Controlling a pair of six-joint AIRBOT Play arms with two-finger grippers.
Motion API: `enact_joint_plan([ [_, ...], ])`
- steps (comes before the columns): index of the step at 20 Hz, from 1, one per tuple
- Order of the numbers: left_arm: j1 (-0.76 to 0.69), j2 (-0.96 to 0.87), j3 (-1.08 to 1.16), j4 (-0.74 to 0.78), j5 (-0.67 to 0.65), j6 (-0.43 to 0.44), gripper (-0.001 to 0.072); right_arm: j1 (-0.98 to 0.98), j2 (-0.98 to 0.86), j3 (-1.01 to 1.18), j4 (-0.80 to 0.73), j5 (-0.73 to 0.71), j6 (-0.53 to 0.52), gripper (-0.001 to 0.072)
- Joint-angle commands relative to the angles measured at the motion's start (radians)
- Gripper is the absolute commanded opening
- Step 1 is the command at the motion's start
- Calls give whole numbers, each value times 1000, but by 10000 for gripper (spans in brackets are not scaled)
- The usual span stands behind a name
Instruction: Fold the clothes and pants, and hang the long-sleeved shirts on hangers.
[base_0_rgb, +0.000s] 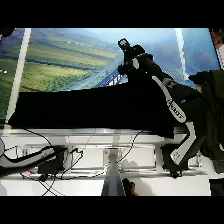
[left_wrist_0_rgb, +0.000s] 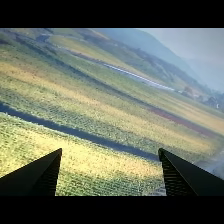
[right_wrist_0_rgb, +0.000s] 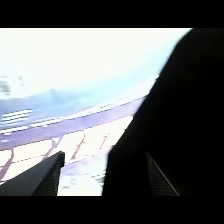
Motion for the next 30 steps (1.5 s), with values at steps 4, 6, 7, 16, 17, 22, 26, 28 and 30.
enact_joint_plan([
  [4,-1,0,1,0,4,0,697,-37,-6,3,-8,1,-3,556],
  [6,-1,0,1,0,4,0,697,-27,-6,3,-6,-8,-3,556],
  [7,-1,0,1,0,4,0,697,-24,-6,3,-4,-7,-6,566],
  [16,-1,0,1,0,4,0,697,-5,-52,3,18,-2,-28,592],
  [17,-1,0,1,0,4,0,697,-6,-60,3,13,-2,-27,580],
  [22,-1,1,1,0,4,0,697,-6,-66,3,-8,-7,-16,361],
  [26,-1,1,1,0,4,0,697,-6,-58,4,-10,-5,-17,15],
  [28,-2,1,1,0,4,0,697,-5,-53,37,-8,19,-17,15],
  [30,-2,1,1,-1,4,0,697,-3,-44,92,-3,45,-17,15],
])
